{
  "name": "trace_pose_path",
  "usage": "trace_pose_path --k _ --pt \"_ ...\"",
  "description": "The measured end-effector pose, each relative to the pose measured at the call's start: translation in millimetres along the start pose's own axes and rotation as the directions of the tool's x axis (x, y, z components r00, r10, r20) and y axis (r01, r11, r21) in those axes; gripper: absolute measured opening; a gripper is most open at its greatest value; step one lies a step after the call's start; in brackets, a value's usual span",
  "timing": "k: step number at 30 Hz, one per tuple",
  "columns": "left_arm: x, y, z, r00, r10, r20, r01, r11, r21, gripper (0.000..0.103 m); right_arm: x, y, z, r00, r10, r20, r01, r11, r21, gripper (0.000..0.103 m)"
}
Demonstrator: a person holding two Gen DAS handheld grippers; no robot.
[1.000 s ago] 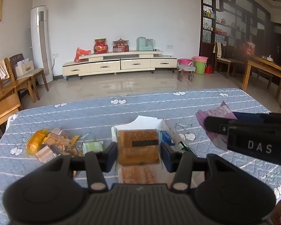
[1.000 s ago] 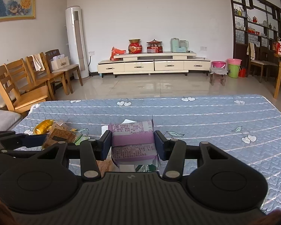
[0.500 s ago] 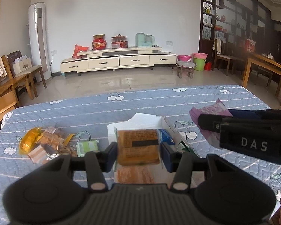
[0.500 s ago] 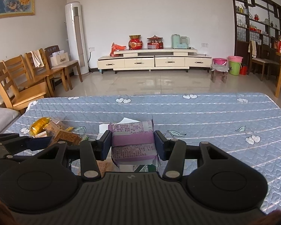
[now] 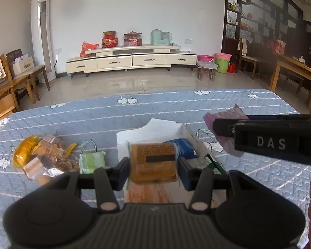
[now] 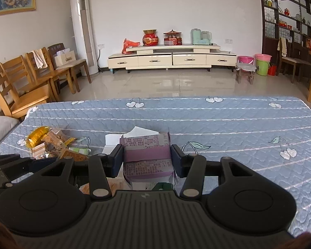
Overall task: Organize snacks
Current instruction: 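Lower brown pack into tray with left tool while right tool releases lavender box there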
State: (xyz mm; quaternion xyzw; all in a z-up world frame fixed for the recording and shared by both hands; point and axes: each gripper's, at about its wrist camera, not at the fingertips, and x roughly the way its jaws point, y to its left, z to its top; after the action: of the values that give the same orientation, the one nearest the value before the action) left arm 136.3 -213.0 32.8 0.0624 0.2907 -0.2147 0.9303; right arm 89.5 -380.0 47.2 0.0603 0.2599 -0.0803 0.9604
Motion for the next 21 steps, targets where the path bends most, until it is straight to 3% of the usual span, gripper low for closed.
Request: trace_pose_path --k 21 --pt "60.9 8.9 14.1 0.999 0.01 -0.049 -0.01 1.0 -0.003 0.049 69.4 7.8 10.7 0.992 0.008 -0.128 -0.012 1.0 -0.028 0.061"
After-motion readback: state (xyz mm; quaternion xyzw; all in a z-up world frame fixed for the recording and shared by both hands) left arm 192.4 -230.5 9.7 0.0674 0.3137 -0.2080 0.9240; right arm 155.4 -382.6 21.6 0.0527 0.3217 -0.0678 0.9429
